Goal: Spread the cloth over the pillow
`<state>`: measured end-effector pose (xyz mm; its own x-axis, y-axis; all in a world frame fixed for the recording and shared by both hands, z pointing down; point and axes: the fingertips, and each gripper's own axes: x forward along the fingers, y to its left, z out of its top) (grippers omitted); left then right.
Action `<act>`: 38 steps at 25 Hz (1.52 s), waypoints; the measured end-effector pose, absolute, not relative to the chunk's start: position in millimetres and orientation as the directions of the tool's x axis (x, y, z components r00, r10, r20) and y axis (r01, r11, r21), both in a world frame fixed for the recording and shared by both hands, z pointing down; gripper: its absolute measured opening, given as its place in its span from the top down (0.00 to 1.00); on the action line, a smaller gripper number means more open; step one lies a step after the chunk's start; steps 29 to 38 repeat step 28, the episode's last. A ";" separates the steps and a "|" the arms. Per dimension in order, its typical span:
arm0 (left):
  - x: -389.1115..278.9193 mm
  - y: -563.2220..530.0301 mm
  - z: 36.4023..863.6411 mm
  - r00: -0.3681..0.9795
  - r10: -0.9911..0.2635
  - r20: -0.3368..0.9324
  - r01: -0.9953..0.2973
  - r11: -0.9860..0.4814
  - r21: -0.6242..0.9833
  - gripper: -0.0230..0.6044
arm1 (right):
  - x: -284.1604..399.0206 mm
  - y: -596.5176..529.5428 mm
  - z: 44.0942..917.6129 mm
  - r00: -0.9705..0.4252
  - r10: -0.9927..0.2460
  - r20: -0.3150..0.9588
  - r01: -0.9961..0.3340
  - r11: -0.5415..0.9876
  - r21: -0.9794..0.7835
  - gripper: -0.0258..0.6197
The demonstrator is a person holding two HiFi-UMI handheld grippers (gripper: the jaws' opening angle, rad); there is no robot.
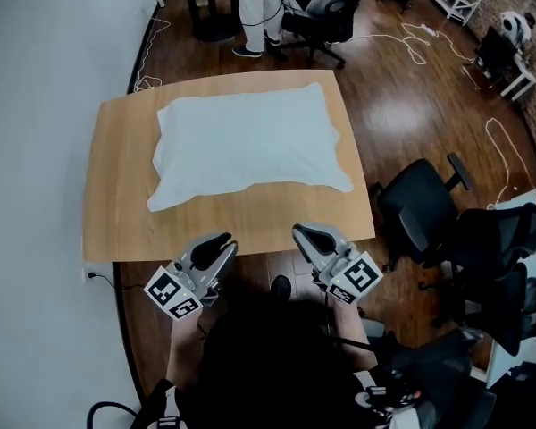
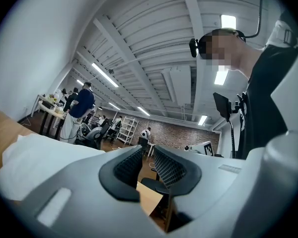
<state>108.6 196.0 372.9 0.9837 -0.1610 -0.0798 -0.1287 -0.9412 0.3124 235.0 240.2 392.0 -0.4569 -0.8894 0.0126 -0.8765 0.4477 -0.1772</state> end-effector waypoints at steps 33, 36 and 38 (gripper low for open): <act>107.1 260.8 316.0 0.973 -0.161 -0.166 -0.098 -0.938 0.333 0.96 | 243.4 288.4 384.0 -0.515 -0.855 -0.063 -0.836 0.517 -0.184 0.96; 107.1 260.8 316.0 0.973 -0.161 -0.166 -0.098 -0.938 0.333 0.96 | 243.4 288.4 384.0 -0.515 -0.855 -0.063 -0.836 0.517 -0.184 0.96; 107.1 260.8 316.0 0.973 -0.161 -0.166 -0.098 -0.938 0.333 0.96 | 243.4 288.4 384.0 -0.515 -0.855 -0.063 -0.836 0.517 -0.184 0.96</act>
